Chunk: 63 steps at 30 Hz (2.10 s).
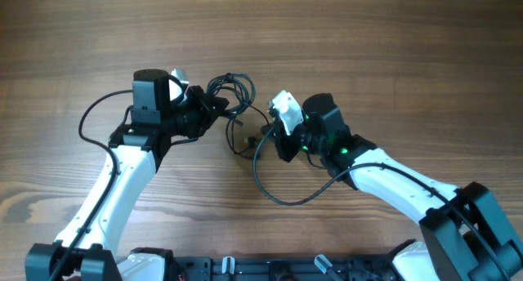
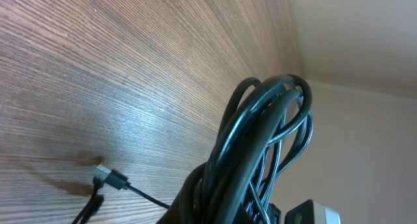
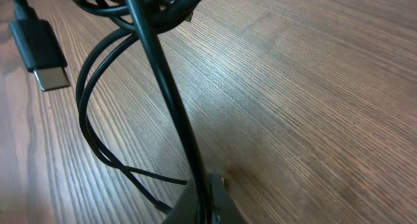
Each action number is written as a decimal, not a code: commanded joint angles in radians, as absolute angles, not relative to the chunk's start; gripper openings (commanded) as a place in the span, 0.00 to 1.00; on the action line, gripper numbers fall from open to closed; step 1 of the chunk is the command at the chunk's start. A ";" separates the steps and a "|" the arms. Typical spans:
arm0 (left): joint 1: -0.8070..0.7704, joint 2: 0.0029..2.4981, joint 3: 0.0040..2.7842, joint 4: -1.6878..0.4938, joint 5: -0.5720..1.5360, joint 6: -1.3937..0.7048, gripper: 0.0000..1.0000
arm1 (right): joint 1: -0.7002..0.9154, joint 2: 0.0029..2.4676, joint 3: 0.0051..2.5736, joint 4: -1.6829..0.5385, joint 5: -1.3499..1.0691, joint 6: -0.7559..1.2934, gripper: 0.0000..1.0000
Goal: Untangle cables
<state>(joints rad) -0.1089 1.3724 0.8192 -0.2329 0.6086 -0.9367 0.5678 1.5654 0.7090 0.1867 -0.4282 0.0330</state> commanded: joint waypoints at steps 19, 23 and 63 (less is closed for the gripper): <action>-0.244 1.348 0.823 -0.261 0.565 -0.344 0.04 | 0.462 1.258 0.712 0.228 -0.721 0.456 0.04; -0.260 1.348 0.823 -0.322 0.493 -0.344 0.04 | 0.462 1.258 0.712 0.227 -0.547 0.457 0.04; -0.369 1.348 0.823 -0.224 0.572 -0.667 0.04 | 0.586 1.405 0.712 0.194 -0.425 0.471 0.18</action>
